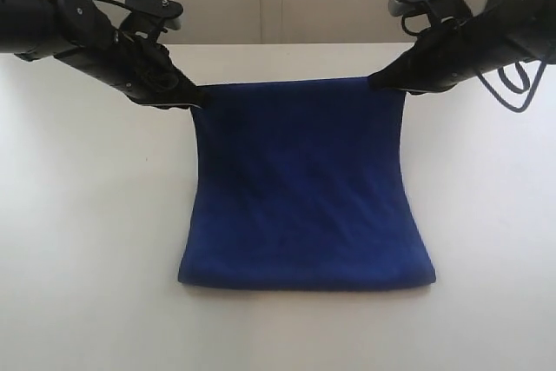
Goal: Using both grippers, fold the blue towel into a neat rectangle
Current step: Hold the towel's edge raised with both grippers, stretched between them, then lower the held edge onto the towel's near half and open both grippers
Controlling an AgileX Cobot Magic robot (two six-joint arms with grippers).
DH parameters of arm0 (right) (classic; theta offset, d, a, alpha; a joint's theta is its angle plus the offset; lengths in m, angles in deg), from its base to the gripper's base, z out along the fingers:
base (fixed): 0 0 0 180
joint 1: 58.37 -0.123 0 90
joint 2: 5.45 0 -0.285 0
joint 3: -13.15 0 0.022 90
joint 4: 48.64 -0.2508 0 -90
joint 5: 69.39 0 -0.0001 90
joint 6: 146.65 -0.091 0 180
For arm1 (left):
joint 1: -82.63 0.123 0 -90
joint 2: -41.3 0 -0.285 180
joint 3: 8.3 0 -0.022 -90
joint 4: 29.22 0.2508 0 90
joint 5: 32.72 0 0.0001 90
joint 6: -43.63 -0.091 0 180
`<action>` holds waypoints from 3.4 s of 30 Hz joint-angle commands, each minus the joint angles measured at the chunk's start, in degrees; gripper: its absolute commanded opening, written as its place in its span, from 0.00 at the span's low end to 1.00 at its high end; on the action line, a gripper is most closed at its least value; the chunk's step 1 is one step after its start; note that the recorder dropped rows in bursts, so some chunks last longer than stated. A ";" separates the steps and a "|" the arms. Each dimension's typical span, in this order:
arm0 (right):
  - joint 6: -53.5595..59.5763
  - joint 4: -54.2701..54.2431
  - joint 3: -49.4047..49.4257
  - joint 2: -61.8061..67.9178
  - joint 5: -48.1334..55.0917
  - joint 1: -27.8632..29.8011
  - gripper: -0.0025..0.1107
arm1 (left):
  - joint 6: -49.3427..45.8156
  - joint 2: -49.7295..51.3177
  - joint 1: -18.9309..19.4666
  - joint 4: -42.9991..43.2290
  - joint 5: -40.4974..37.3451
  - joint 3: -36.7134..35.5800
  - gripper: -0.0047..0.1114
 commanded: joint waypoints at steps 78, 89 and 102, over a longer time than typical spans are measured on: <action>-3.02 0.75 -13.52 16.50 -11.21 0.76 0.15 | 2.18 17.16 1.89 0.72 8.27 17.17 0.36; -3.13 0.75 -13.52 16.50 -11.86 0.76 0.47 | 1.48 17.16 1.89 0.83 7.64 17.17 0.49; -3.66 0.63 -13.52 16.50 -6.96 0.76 0.47 | 1.10 19.31 2.37 5.38 7.37 17.17 0.52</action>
